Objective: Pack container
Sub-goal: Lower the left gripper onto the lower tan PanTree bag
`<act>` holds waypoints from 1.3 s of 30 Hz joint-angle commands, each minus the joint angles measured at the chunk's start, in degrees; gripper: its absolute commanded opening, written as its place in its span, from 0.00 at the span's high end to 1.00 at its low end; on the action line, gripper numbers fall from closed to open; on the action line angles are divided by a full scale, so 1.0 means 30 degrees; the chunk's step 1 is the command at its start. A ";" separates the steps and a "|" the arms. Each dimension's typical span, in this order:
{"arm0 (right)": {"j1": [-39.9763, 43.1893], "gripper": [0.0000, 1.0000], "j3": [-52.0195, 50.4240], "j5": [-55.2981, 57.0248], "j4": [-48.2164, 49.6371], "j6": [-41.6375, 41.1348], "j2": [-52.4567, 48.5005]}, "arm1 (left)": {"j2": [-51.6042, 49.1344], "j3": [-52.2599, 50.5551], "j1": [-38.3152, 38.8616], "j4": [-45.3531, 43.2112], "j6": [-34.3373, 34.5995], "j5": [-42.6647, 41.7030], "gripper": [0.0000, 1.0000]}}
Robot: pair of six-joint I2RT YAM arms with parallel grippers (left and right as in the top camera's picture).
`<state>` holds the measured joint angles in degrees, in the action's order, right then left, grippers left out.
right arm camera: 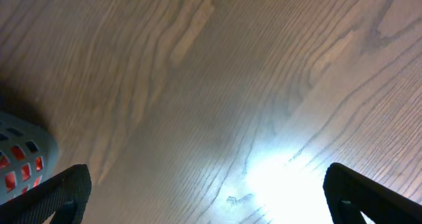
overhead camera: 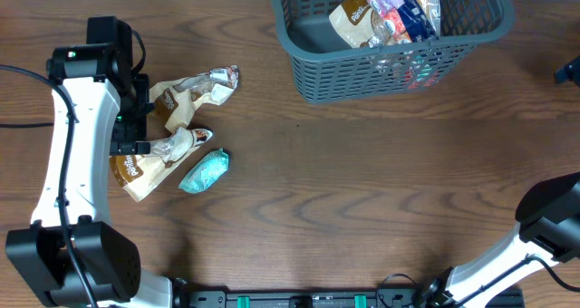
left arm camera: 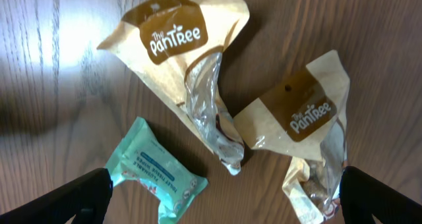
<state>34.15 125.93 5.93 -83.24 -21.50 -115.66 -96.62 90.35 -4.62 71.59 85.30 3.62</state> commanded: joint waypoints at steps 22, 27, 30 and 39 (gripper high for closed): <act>-0.0022 0.01 -0.0051 -0.0124 0.0029 -0.0255 0.0044 | -0.5785 -0.0219 -0.0066 0.1698 0.3723 -0.4342 0.01; -0.0022 0.01 -0.0051 -0.0124 0.0029 -0.0255 0.0044 | -0.5778 -0.0291 -0.0066 0.2237 0.2710 -0.3118 0.01; -0.0015 0.01 -0.0051 -0.0124 0.0029 -0.0255 0.0044 | -0.5690 -0.0423 -0.0066 0.2288 0.1865 -0.2987 0.01; -0.0022 0.01 -0.0051 -0.0124 0.0029 -0.0255 0.0044 | -0.4204 -0.0984 -0.0066 0.2171 -0.0138 -0.2186 0.01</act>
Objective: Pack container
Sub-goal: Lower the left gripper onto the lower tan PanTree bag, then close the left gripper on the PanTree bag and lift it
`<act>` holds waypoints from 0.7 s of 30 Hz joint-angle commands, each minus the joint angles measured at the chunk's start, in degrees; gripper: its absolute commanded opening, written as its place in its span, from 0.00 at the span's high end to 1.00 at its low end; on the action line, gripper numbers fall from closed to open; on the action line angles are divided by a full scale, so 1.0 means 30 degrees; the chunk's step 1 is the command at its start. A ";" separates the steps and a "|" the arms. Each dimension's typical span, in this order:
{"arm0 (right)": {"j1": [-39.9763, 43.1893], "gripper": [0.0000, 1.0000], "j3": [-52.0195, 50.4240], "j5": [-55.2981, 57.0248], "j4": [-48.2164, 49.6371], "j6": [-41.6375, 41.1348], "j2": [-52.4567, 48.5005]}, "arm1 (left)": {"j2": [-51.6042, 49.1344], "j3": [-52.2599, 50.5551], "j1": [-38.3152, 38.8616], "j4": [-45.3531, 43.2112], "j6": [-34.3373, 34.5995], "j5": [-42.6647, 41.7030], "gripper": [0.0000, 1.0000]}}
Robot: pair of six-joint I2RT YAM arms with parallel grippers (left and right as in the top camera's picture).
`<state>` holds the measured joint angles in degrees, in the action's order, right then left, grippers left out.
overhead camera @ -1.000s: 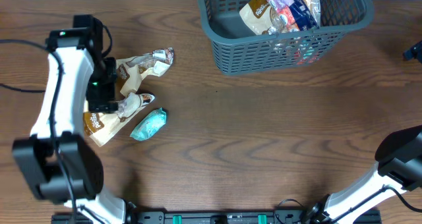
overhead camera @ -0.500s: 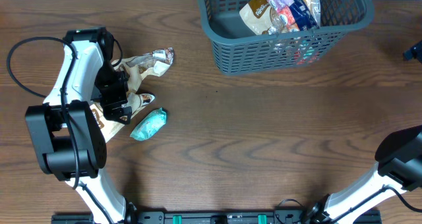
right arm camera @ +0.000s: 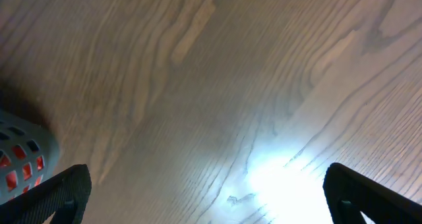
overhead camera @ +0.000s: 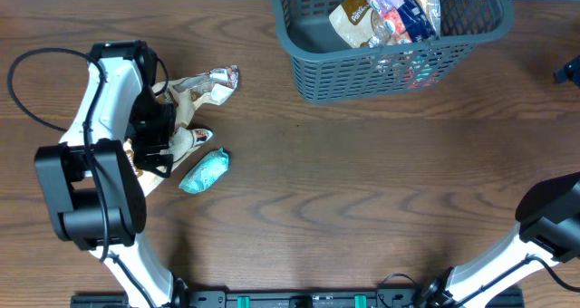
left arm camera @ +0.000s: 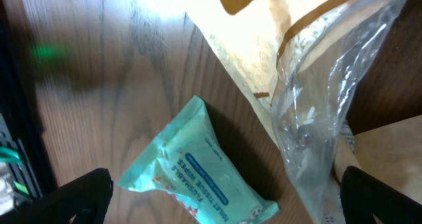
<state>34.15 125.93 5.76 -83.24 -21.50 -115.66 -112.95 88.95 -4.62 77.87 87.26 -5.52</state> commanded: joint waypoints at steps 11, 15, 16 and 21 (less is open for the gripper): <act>-0.0022 0.01 -0.0051 -0.0066 0.0029 -0.0255 0.0044 | 0.4983 -0.6681 -0.0066 -0.6266 -0.0969 0.1392 0.01; -0.0022 0.01 -0.0051 -0.0066 0.0029 -0.0255 0.0044 | 0.4743 -0.7985 -0.0073 -0.7847 0.0058 0.1231 0.02; -0.0022 0.01 -0.0051 -0.0073 0.0036 -0.0255 0.0044 | 0.4743 -0.8051 -0.0066 -0.7963 0.0386 0.1362 0.01; -0.0015 0.01 -0.0051 -0.0073 0.0036 -0.0255 0.0044 | 0.4736 -0.8043 -0.0066 -0.8896 0.0525 0.2251 0.01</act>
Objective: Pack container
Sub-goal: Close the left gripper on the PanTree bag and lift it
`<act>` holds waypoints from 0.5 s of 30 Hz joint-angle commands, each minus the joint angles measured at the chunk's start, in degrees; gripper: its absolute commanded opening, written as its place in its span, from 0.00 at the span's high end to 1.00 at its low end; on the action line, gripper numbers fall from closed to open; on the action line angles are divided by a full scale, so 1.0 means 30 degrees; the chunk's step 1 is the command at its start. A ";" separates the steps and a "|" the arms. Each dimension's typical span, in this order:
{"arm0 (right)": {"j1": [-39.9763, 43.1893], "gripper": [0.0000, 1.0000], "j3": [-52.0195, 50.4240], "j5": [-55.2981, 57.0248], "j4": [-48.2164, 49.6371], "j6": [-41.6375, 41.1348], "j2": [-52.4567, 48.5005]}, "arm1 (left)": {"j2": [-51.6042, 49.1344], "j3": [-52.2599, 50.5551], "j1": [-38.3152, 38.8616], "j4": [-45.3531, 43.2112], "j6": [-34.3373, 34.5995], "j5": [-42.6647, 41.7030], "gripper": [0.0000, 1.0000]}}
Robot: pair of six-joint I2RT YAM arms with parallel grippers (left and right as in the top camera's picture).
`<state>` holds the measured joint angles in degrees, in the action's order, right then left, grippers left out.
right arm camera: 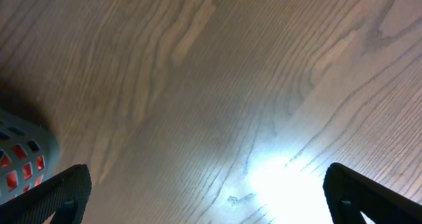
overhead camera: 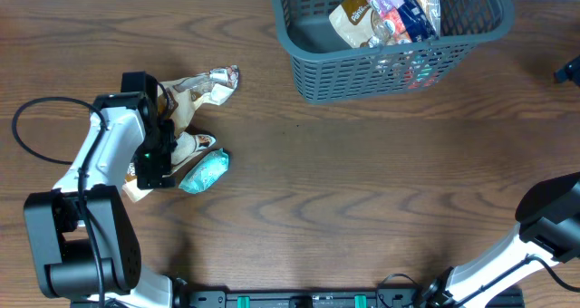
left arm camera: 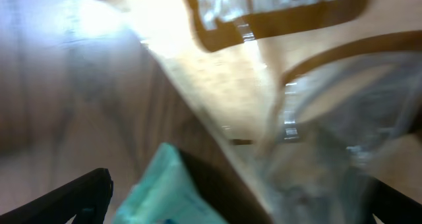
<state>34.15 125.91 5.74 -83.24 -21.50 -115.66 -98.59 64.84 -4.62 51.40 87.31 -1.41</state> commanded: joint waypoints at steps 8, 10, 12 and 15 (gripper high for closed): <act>-0.0015 0.01 -0.0044 -0.0058 0.0036 -0.0255 0.0044 | -0.0277 -0.0044 -0.0066 -0.1137 0.1005 0.1792 0.01; -0.0022 0.01 -0.0044 -0.0066 0.0036 -0.0255 0.0044 | -0.0576 -0.0044 -0.0066 -0.1384 0.1013 0.1778 0.01; -0.0015 0.01 -0.0044 -0.0066 0.0036 -0.0255 0.0044 | -0.0933 -0.0044 -0.0066 -0.1472 0.1035 0.1690 0.01; -0.0022 0.01 -0.0044 -0.0066 0.0036 -0.0255 0.0044 | -0.1523 -0.0044 -0.0066 -0.1530 0.1158 0.1246 0.01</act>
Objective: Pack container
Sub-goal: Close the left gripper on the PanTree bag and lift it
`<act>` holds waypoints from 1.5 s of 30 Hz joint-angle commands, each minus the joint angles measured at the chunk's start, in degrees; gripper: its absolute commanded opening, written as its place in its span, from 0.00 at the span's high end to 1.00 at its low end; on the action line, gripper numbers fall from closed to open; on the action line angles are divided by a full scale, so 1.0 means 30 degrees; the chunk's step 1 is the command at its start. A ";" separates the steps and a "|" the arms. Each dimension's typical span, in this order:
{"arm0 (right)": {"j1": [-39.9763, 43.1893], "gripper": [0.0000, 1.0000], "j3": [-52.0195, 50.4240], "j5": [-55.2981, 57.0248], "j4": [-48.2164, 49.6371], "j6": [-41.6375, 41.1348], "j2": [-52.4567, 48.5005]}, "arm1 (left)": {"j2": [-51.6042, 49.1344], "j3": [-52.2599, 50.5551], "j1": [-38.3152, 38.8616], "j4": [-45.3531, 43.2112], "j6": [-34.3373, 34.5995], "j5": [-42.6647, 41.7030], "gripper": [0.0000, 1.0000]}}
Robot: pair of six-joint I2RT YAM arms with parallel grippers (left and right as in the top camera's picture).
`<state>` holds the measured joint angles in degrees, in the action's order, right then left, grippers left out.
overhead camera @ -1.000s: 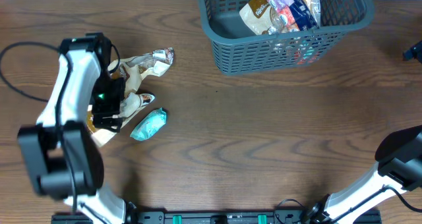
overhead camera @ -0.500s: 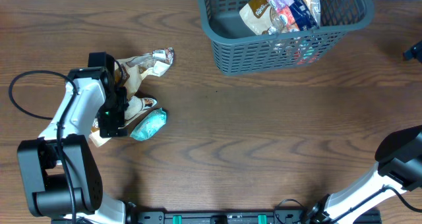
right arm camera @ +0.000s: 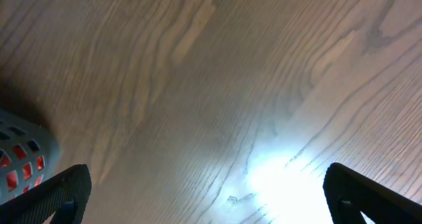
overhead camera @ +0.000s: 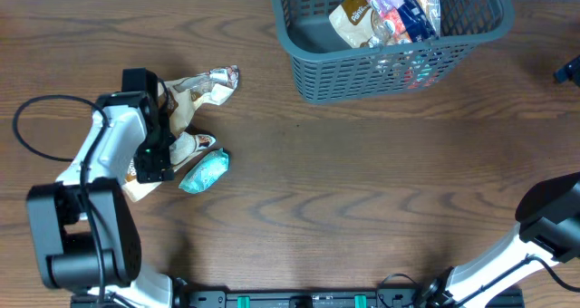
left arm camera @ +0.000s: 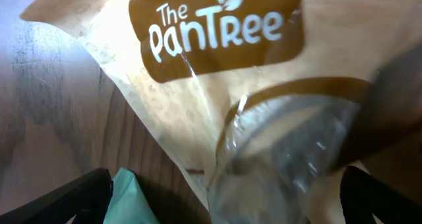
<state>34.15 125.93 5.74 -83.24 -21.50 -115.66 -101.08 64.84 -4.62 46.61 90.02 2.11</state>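
My left gripper (left arm camera: 227,211) is open and hangs close over a tan "The Pantree" snack bag (left arm camera: 217,29), with its fingers to either side of the bag's clear window (left arm camera: 283,165). A teal wipes packet (left arm camera: 128,197) lies just beside that bag. In the overhead view the left gripper (overhead camera: 154,158) covers this lower bag, and a second Pantree bag (overhead camera: 195,91) lies behind it. The grey basket (overhead camera: 313,68) at the back holds several snack packs. My right gripper (right arm camera: 204,204) is open over bare wood, with nothing between its fingers.
The wooden table (overhead camera: 362,181) stretches between the bags at the left and the basket. A corner of the basket (right arm camera: 20,158) shows at the left of the right wrist view. The right arm's base (overhead camera: 553,217) stands at the right edge.
The left wrist view was blurred over the bag and is now sharp, with the bag's label filling it. The left gripper sits slightly farther back. The right arm has not moved.
The left gripper first hung open, high over both Pantree bags and the teal packet. Then it was lower and turned, over the packet and the lower bag's window. After that it was close over the lower bag, where it stays open now. The right gripper never moved.
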 commanded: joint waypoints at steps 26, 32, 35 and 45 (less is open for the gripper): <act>-0.0022 0.01 -0.0051 -0.0066 0.0036 -0.0255 0.0044 | -0.3060 -0.0058 -0.0029 -0.1100 0.0736 -0.2215 0.94; -0.0015 0.01 -0.0051 -0.0066 0.0036 -0.0255 0.0044 | -0.3002 -0.0058 -0.0022 -0.1086 -0.2943 -0.2295 0.94; -0.0015 0.01 -0.0051 -0.0066 0.0036 -0.0255 0.0044 | -0.2521 -0.0029 -0.0022 -0.0707 -0.5493 -0.2280 0.94; -0.0022 0.01 -0.0051 -0.0066 0.0036 -0.0255 0.0044 | 0.5180 0.1180 0.1384 0.1719 -0.9267 0.0481 0.94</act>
<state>34.15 125.91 5.76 -83.22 -21.50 -115.66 -96.03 65.32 -3.16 51.44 68.07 -0.34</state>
